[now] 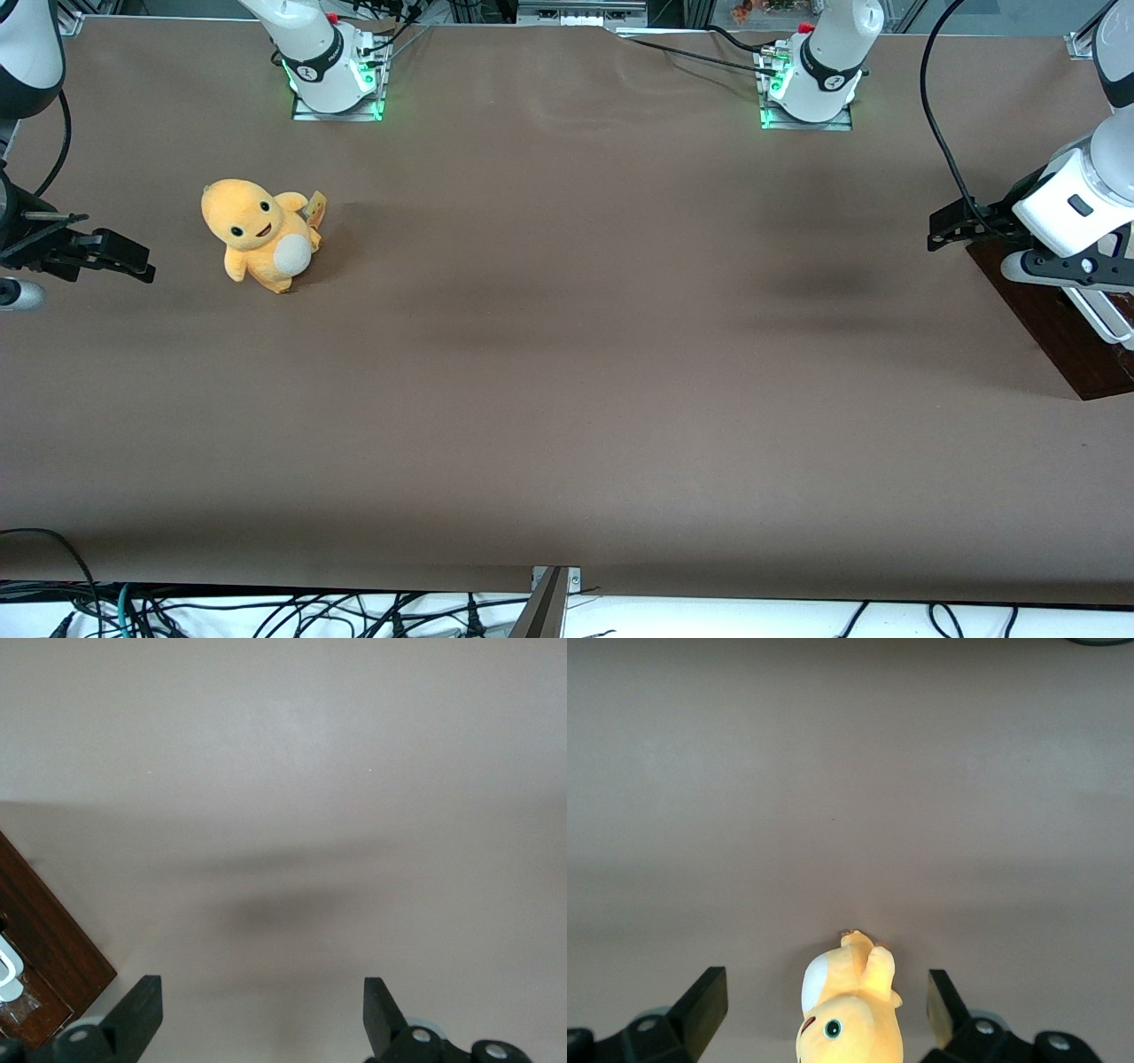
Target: Open lower drawer with left arm only
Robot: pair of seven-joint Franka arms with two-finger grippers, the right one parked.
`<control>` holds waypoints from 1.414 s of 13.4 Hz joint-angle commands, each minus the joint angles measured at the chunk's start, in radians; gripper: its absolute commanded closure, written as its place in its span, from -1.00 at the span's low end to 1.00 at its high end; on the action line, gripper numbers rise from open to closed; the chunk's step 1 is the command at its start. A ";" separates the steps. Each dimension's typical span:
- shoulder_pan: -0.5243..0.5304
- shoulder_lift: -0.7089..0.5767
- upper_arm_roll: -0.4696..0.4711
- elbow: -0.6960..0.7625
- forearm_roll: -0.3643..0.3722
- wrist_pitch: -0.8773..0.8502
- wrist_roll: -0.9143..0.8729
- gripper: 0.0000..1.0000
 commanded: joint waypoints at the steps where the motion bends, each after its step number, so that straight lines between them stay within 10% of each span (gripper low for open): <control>1: 0.000 0.002 -0.003 0.005 0.014 0.004 -0.009 -1.00; 19: -0.002 0.039 -0.007 0.009 0.028 -0.005 -0.035 -1.00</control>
